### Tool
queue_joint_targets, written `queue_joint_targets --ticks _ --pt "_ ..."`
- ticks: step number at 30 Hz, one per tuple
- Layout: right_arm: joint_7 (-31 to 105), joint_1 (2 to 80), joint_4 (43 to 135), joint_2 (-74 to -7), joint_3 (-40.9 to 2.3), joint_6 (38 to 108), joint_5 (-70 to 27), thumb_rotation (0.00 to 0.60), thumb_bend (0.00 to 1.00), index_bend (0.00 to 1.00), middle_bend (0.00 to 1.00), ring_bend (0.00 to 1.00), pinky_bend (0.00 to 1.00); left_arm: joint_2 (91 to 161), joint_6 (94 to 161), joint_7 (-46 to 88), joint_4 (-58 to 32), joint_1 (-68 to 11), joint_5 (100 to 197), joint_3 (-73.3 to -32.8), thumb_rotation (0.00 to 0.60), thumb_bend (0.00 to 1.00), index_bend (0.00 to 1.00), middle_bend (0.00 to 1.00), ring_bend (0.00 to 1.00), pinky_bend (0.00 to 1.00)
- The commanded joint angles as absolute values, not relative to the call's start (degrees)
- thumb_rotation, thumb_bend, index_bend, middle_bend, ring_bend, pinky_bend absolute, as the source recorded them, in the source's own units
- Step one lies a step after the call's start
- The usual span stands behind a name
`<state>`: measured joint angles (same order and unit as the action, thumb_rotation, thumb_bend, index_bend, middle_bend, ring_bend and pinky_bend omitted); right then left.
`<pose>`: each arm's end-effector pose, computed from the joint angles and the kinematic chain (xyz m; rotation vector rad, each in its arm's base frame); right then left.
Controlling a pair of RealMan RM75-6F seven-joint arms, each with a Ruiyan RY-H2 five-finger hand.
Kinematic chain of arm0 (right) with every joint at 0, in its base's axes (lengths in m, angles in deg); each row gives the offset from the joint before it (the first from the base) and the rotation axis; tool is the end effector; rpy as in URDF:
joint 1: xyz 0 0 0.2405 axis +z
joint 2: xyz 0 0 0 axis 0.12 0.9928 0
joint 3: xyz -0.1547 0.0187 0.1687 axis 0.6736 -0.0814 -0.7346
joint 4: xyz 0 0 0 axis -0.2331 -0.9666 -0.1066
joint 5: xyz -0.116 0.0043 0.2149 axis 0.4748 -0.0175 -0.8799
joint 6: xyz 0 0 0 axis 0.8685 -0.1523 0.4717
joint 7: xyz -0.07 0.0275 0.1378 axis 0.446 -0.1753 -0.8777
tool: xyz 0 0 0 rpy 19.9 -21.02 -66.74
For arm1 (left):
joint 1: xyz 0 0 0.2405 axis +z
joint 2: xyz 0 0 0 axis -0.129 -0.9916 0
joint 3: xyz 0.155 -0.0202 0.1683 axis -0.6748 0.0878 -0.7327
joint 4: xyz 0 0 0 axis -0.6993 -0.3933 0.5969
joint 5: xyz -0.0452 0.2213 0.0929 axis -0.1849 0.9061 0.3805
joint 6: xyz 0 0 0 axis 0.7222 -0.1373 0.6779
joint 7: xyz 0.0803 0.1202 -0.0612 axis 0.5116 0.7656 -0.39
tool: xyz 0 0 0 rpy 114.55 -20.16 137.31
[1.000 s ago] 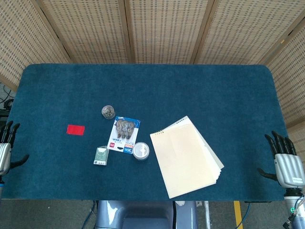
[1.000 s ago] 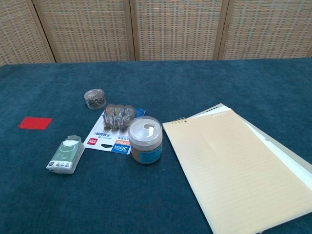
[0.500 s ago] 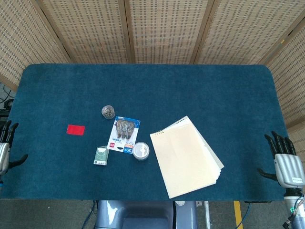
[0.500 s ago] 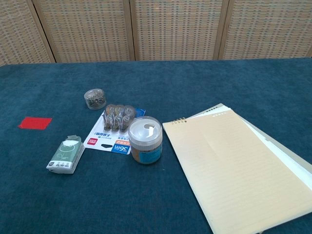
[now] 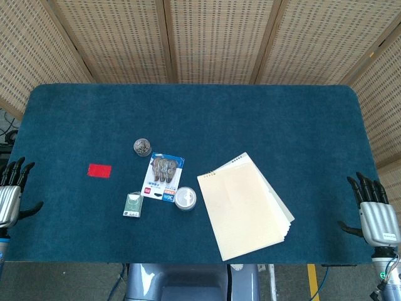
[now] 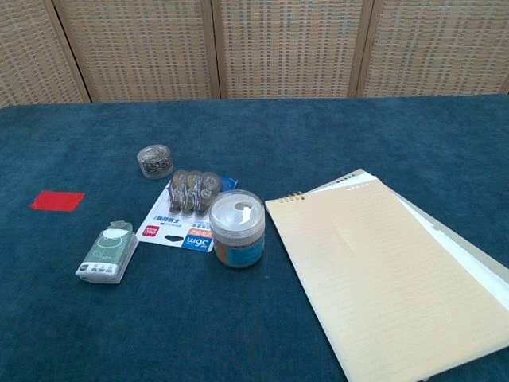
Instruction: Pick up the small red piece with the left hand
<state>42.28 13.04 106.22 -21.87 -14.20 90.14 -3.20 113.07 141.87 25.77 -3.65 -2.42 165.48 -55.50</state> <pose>-0.3116 -0.2112 0.1164 1.3591 -0.9009 0.8109 -0.3309 0.2369 0.1052 -1.3729 -0.8398 -0.7542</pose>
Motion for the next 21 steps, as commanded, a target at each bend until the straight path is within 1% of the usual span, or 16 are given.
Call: queue_joint_targets --ticks 1,3,5,14,16,19,21 --pt "42.32 13.09 106.15 -21.91 -14.21 89.97 -3.35 0.6 0.05 0.0 0.0 0.0 0.0 113.49 140.64 25.92 -4.82 -3.19 165.12 -55.29 0.6 0.26 0.19 0.0 0.0 0.0" --pt "42.28 13.09 106.06 -21.99 -14.31 90.01 -3.49 0.6 0.05 0.0 0.0 0.0 0.0 113.82 139.32 26.32 -6.12 -4.03 164.85 -55.13 0.6 0.31 0.22 0.0 0.0 0.0" --pt "42.25 13.11 106.0 -22.04 -14.38 89.96 -3.65 0.6 0.05 0.0 0.0 0.0 0.0 114.36 138.19 26.04 -7.65 -4.89 164.73 -54.87 0.6 0.33 0.23 0.0 0.0 0.0" --pt "42.53 13.24 105.87 -22.17 -14.37 89.68 -3.84 0.6 0.05 0.0 0.0 0.0 0.0 116.67 132.56 24.84 -14.5 -9.18 165.39 -54.64 0.6 0.32 0.24 0.0 0.0 0.0" --pt "42.56 13.21 105.86 -22.2 -14.37 89.77 -3.8 0.6 0.05 0.0 0.0 0.0 0.0 117.54 131.37 24.65 -16.56 -10.26 165.54 -54.56 0.6 0.31 0.24 0.0 0.0 0.0" --pt "42.57 13.3 105.82 -22.22 -14.51 89.72 -3.93 0.6 0.05 0.0 0.0 0.0 0.0 119.11 130.99 24.03 -19.32 -11.3 165.96 -54.35 0.6 0.23 0.24 0.0 0.0 0.0" --pt "42.57 13.32 105.78 -22.23 -14.55 89.69 -4.02 0.6 0.05 0.0 0.0 0.0 0.0 120.11 130.84 23.48 -21.0 -11.72 166.21 -54.4 0.6 0.2 0.24 0.0 0.0 0.0"
